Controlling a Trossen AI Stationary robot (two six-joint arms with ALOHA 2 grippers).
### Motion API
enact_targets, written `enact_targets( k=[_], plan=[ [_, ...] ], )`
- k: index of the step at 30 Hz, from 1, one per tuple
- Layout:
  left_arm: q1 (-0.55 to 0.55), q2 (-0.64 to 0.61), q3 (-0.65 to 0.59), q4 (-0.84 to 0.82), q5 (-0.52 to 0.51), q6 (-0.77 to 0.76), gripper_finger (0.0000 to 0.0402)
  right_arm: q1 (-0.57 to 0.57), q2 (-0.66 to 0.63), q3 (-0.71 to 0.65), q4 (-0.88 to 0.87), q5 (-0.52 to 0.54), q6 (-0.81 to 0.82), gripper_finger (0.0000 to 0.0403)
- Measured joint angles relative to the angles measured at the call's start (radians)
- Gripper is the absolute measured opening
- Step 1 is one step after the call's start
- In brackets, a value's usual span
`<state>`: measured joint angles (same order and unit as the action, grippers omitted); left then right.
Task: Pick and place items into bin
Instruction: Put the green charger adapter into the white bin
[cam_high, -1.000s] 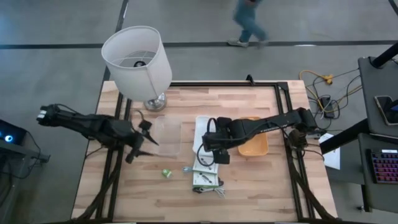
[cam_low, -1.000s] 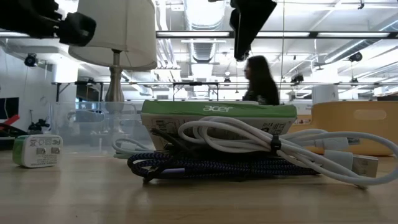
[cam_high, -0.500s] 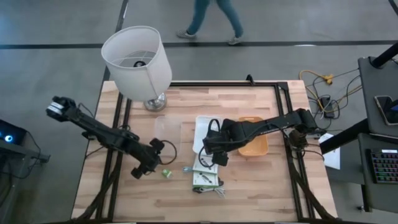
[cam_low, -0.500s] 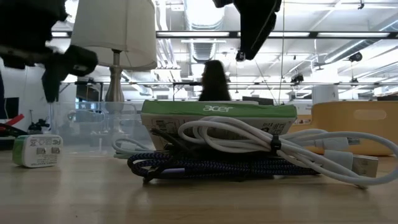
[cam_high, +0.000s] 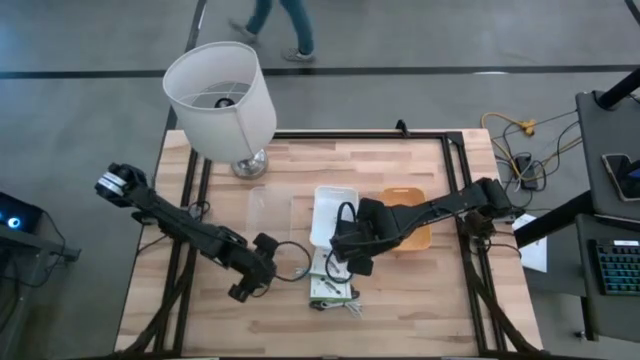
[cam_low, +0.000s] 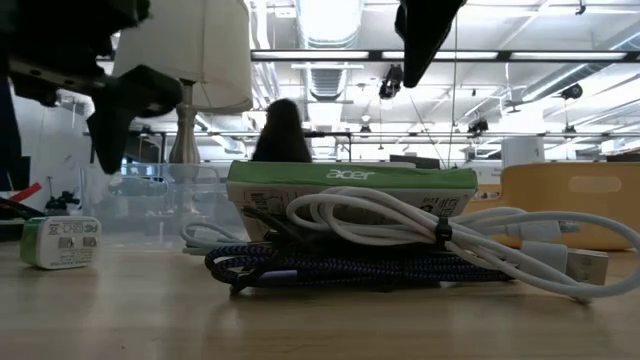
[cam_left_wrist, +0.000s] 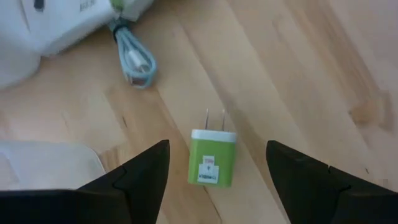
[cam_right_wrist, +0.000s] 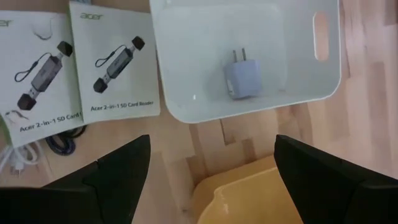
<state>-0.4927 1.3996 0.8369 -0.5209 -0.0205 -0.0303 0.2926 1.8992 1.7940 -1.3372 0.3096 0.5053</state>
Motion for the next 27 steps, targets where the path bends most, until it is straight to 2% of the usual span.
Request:
enact_targets(
  k=[10,19,23,27],
  plan=[
    [-0.005,0.09,0.014,0.003,-0.008,-0.017,0.0251,0.052,0.0,-0.003,-0.021,0.093,0.015,0.0325],
    [-0.005,0.14,0.014,0.007,-0.033,-0.017,0.0251,0.07,0.0,-0.011,-0.021,0.094,0.019,0.0325],
    [-0.005,0.176,0.014,0.007,0.018,-0.017,0.0251,0.07,0.0,-0.016,-0.021,0.094,0.019,0.0325],
    [-0.005,0.195,0.017,0.008,0.019,-0.037,0.024,0.07,0.0,-0.017,-0.02,0.093,0.019,0.0325]
  ],
)
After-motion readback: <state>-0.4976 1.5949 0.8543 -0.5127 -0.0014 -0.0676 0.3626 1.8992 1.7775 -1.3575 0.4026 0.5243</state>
